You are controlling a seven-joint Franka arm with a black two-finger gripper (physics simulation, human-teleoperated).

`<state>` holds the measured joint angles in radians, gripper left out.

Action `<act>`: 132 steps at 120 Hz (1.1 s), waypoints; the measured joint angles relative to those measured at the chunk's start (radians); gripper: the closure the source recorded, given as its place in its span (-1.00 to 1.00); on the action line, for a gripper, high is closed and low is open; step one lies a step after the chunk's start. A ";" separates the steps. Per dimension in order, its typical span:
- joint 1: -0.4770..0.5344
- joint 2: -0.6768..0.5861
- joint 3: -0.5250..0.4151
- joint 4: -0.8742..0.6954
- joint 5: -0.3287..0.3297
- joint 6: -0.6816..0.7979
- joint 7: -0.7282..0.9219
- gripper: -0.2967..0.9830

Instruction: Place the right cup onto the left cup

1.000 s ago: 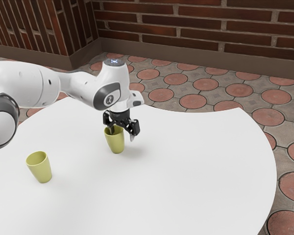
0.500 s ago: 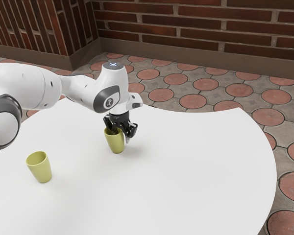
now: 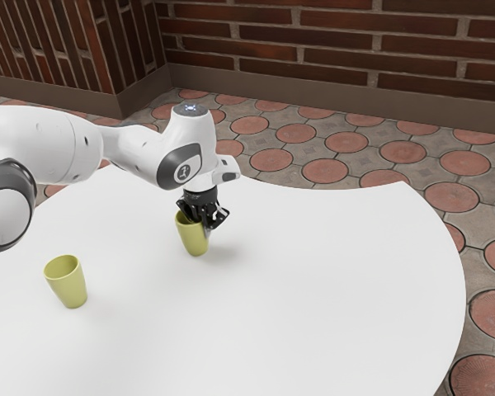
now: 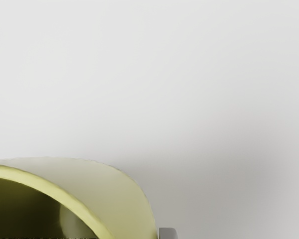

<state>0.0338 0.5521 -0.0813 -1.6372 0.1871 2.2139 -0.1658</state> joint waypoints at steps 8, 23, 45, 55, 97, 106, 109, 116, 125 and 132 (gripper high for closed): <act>0.000 -0.005 0.000 0.000 0.001 0.000 0.001 0.64; -0.002 -0.036 0.000 -0.008 0.003 -0.005 0.001 0.64; -0.003 -0.124 0.000 -0.031 0.002 -0.041 0.000 0.65; -0.003 -0.187 0.000 -0.075 -0.001 -0.058 -0.002 0.65; -0.003 -0.492 0.001 -0.328 -0.006 -0.121 -0.032 0.65; -0.004 -0.559 0.002 -0.389 -0.007 -0.132 -0.043 0.65; -0.004 -0.579 0.001 -0.405 -0.007 -0.136 -0.047 0.65; -0.014 -0.608 0.013 -0.430 -0.007 -0.144 -0.054 0.65; -0.023 -0.631 0.040 -0.459 -0.007 -0.152 -0.063 0.65; -0.014 -0.636 0.064 -0.475 -0.007 -0.156 -0.068 0.65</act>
<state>0.0198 -0.0841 -0.0168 -2.1123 0.1802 2.0577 -0.2336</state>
